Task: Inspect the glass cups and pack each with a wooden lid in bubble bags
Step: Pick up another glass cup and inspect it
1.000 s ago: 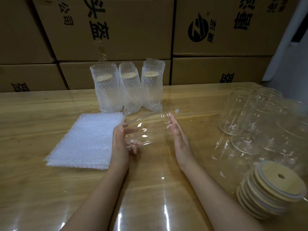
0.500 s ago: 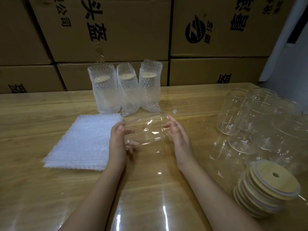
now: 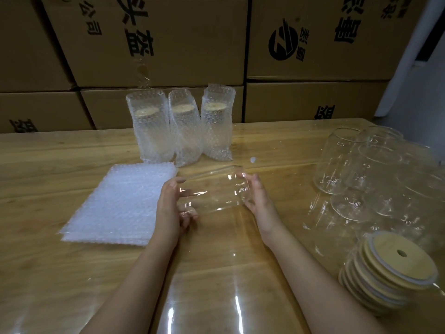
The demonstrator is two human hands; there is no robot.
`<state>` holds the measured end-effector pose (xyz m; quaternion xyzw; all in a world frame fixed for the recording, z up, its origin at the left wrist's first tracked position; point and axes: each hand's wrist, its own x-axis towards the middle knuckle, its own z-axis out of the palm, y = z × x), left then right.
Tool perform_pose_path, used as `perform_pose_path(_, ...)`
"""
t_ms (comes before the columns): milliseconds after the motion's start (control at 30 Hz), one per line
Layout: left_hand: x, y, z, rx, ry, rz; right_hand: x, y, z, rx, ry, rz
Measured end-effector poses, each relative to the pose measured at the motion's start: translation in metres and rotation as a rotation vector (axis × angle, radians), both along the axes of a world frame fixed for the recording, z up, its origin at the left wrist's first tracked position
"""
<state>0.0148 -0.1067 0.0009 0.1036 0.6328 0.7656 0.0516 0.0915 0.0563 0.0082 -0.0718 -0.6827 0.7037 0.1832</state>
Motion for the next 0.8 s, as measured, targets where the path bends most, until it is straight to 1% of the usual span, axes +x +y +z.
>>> perform_pose_path(167, -0.002, -0.002, -0.001, 0.041, 0.045, 0.061, -0.004, -0.004, -0.005, 0.006, 0.001, 0.032)
perform_pose_path(333, 0.005, 0.0, 0.003, 0.048, 0.136, 0.091, -0.003, -0.02, -0.008, 0.036, 0.068, 0.0)
perform_pose_path(467, 0.016, 0.006, 0.002, -0.057, 0.323, 0.112, -0.005, -0.027, -0.012, 0.053, 0.13, -0.096)
perform_pose_path(567, 0.021, 0.01, 0.0, -0.133, 0.447, 0.11, -0.004, -0.023, -0.013, 0.128, 0.152, -0.216)
perform_pose_path(633, 0.02, 0.01, -0.003, -0.125, 0.459, 0.098, -0.003, -0.02, -0.012, 0.172, 0.19, -0.251)
perform_pose_path(700, 0.016, 0.008, -0.005, -0.096, 0.454, 0.084, -0.001, -0.018, -0.007, 0.197, 0.256, -0.24)
perform_pose_path(800, 0.009, 0.003, -0.007, -0.078, 0.447, 0.03, 0.001, -0.013, 0.001, 0.103, 0.302, -0.188)
